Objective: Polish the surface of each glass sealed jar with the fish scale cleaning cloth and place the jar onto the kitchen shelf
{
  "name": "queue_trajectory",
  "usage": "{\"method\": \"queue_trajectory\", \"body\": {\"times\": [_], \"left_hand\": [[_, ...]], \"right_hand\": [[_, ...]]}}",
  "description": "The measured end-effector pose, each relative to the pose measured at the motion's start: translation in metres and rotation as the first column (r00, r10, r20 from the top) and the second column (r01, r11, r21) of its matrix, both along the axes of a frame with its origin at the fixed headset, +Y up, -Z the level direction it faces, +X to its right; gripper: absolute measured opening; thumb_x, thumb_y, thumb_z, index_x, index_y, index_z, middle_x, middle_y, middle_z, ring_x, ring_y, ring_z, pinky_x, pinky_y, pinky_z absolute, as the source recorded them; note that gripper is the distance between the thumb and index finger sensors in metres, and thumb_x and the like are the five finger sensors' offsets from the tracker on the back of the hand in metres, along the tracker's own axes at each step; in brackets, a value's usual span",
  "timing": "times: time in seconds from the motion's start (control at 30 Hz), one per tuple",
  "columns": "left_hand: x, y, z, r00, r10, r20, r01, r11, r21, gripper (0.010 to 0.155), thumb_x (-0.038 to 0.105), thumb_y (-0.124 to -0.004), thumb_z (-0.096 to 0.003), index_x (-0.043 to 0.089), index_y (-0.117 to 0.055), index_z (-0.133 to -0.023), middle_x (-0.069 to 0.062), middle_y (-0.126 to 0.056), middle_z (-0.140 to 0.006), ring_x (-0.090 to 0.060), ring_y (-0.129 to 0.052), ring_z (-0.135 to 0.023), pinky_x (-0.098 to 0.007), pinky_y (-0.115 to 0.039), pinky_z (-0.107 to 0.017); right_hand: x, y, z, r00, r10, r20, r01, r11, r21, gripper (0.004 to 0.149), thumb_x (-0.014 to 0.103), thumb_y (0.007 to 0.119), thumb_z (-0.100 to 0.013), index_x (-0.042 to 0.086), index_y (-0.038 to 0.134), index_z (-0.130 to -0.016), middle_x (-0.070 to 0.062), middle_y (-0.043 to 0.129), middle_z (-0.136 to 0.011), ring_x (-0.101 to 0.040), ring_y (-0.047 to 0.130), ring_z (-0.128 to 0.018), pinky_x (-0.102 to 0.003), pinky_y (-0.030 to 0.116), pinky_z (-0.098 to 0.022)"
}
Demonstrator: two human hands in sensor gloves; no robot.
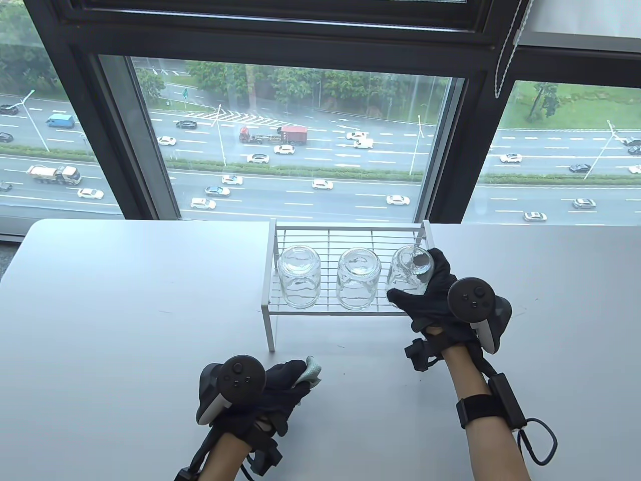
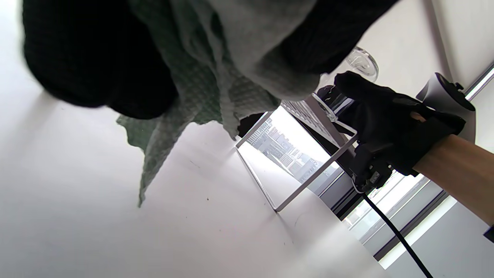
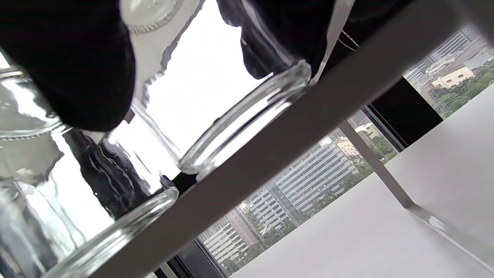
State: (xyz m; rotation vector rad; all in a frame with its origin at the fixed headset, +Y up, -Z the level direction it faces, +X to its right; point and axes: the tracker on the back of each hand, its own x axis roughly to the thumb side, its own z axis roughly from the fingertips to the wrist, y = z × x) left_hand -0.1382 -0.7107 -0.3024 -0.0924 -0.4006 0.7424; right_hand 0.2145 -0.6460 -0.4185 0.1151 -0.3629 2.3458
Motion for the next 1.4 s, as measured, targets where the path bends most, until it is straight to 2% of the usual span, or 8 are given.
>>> {"method": "queue_trajectory", "body": {"times": [0.27, 0.47, 0.6, 0.7, 0.87, 1.23, 1.33, 1.4], "left_hand": [[-0.001, 0.0, 0.0, 1.0, 0.004, -0.004, -0.004, 1.0, 0.0, 0.056, 0.044, -0.079, -0.0513, 0.012, -0.073, -0.097, -0.029, -0.09, -0.086, -0.049, -0.1, -0.059, -0.049, -0.092, -0.036], [-0.002, -0.001, 0.0, 1.0, 0.007, -0.01, -0.007, 1.0, -0.001, 0.056, 0.044, -0.079, -0.0513, 0.012, -0.073, -0.097, -0.029, -0.09, -0.086, -0.049, -0.1, -0.059, -0.049, -0.092, -0.036], [-0.003, -0.005, -0.002, 1.0, 0.016, -0.018, -0.016, 1.0, -0.004, 0.056, 0.044, -0.079, -0.0514, 0.013, -0.073, -0.097, -0.029, -0.089, -0.087, -0.05, -0.099, -0.061, -0.05, -0.092, -0.037], [-0.005, -0.007, -0.003, 0.999, 0.022, -0.027, -0.022, 1.0, -0.012, 0.056, 0.043, -0.079, -0.0514, 0.012, -0.073, -0.097, -0.029, -0.089, -0.088, -0.05, -0.099, -0.061, -0.05, -0.091, -0.038], [-0.008, -0.01, -0.004, 0.999, 0.028, -0.034, -0.029, 0.999, -0.02, 0.056, 0.043, -0.079, -0.0513, 0.012, -0.073, -0.098, -0.029, -0.088, -0.089, -0.05, -0.099, -0.062, -0.05, -0.091, -0.038], [-0.01, -0.005, -0.002, 0.999, 0.027, -0.042, -0.026, 0.999, 0.029, 0.056, 0.041, -0.08, -0.0509, 0.012, -0.072, -0.098, -0.031, -0.086, -0.091, -0.052, -0.097, -0.065, -0.052, -0.09, -0.041], [-0.012, -0.003, -0.002, 0.998, 0.021, -0.053, -0.019, 0.999, 0.047, 0.056, 0.041, -0.08, -0.0509, 0.012, -0.072, -0.098, -0.03, -0.086, -0.092, -0.052, -0.097, -0.066, -0.052, -0.09, -0.042], [-0.014, -0.002, -0.002, 0.998, 0.021, -0.067, -0.017, 0.998, 0.061, 0.056, 0.04, -0.08, -0.0507, 0.012, -0.073, -0.098, -0.03, -0.086, -0.092, -0.052, -0.096, -0.067, -0.052, -0.09, -0.043]], "right_hand": [[0.006, 0.018, 0.019, 0.998, 0.057, -0.016, -0.056, 0.998, 0.034, 0.115, 0.065, 0.089, -0.031, 0.012, 0.026, -0.11, -0.022, 0.038, -0.116, -0.048, 0.053, -0.103, -0.07, 0.039, -0.073], [0.017, 0.045, 0.044, 0.986, 0.164, -0.017, -0.161, 0.982, 0.097, 0.106, 0.071, 0.078, -0.035, 0.023, 0.024, -0.113, -0.021, 0.024, -0.119, -0.051, 0.033, -0.107, -0.071, 0.032, -0.073], [0.014, 0.056, 0.072, 0.905, 0.425, -0.011, -0.418, 0.894, 0.16, 0.101, 0.075, 0.069, -0.037, 0.028, 0.022, -0.114, -0.019, 0.021, -0.12, -0.049, 0.026, -0.108, -0.072, 0.03, -0.073], [0.011, 0.055, 0.09, 0.877, 0.478, -0.035, -0.465, 0.866, 0.185, 0.097, 0.075, 0.068, -0.038, 0.03, 0.028, -0.114, -0.018, 0.02, -0.121, -0.049, 0.024, -0.109, -0.073, 0.028, -0.072], [0.001, 0.041, 0.116, 0.846, 0.525, -0.089, -0.502, 0.842, 0.196, 0.094, 0.076, 0.065, -0.038, 0.033, 0.033, -0.115, -0.016, 0.023, -0.123, -0.048, 0.023, -0.109, -0.074, 0.027, -0.071], [-0.035, -0.043, 0.137, 0.733, 0.659, -0.17, -0.638, 0.752, 0.167, 0.092, 0.079, 0.059, -0.037, 0.035, 0.036, -0.114, -0.013, 0.027, -0.123, -0.045, 0.027, -0.11, -0.074, 0.03, -0.071], [-0.037, -0.05, 0.141, 0.713, 0.655, -0.25, -0.655, 0.75, 0.095, 0.093, 0.079, 0.056, -0.037, 0.036, 0.027, -0.114, -0.011, 0.017, -0.123, -0.043, 0.017, -0.11, -0.073, 0.024, -0.072], [-0.038, -0.052, 0.144, 0.709, 0.668, -0.225, -0.656, 0.742, 0.136, 0.092, 0.079, 0.057, -0.037, 0.036, 0.031, -0.114, -0.011, 0.021, -0.123, -0.044, 0.02, -0.11, -0.073, 0.026, -0.072]]}}
